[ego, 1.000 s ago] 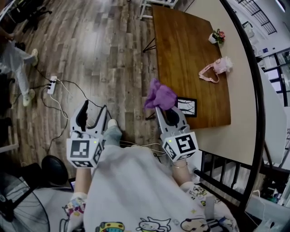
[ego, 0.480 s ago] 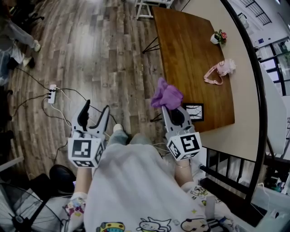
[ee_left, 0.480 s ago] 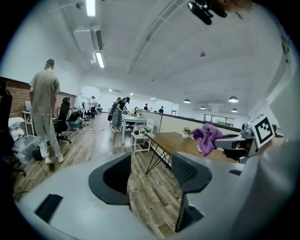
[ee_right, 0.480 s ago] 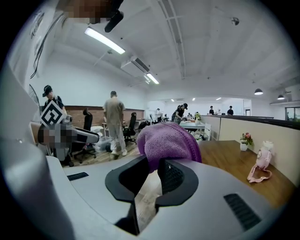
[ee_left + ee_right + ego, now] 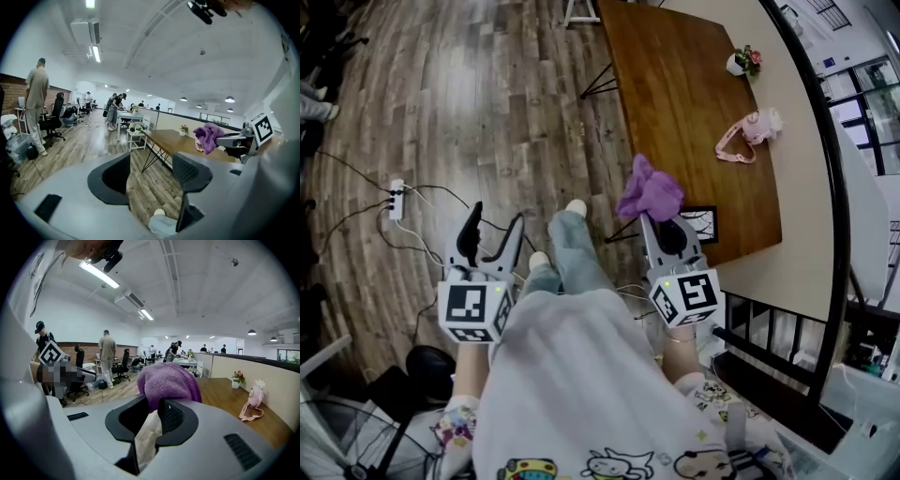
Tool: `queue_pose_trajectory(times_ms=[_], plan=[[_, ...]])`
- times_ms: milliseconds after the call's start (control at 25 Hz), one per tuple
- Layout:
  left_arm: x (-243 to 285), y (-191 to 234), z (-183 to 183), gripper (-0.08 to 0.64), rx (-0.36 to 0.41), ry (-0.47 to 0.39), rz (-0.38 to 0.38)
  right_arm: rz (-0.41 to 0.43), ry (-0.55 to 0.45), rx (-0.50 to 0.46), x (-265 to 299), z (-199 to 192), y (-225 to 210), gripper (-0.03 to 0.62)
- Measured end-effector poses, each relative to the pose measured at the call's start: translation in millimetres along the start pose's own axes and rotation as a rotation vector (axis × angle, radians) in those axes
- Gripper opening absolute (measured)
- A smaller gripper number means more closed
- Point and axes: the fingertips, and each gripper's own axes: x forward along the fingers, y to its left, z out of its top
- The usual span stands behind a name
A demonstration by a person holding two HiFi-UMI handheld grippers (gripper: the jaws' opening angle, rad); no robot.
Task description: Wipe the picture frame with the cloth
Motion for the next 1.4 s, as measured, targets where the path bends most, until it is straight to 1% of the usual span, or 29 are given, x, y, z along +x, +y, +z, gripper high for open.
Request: queue_pose_trajectory(times_ms=[160,280,480,640,800,1000,1120,1400], plan=[[31.8,3.8,8.5,0.261,0.019,0.009,-0.015,-0.028,-0.004,0.011,19.5,1.9,-23.9,0.046],[67.5,1.0,26.4,0.261,0.045,0.009,-0.042,-0.062,-0.017,0.023,35.0,8.3,-51.1,0.046],[133.3,-20.1,61.2,0.261,0.085,0.002,-0.108,-0.130,-0.017,0.050,48.0,14.7,-109.4,0.046],[181.4,-46.4,75.6,0.262,0.118,0.022,-0.174,-0.212,-0.023,0.077,47.3,16.3,-160.3,0.046],[226.2,-81.9,89.6,0.262,0.168,0.045,-0.263,-0.306,-0.037,0.118,33.4,12.3,-202.9,0.046],[267.4,-132.0,103.1,0.264,0.219,0.056,-0.365,-0.414,-0.035,0.169,4.9,-1.8,-245.4,0.046],[285.3,-161.7,106.6,0.264,0.251,0.061,-0.437,-0.489,-0.036,0.190,-16.5,-7.8,-261.2,0.046],[309.9,-240.5,104.5,0.264,0.342,0.094,-0.652,-0.695,-0.036,0.262,-78.1,-26.8,-278.1,0.046]])
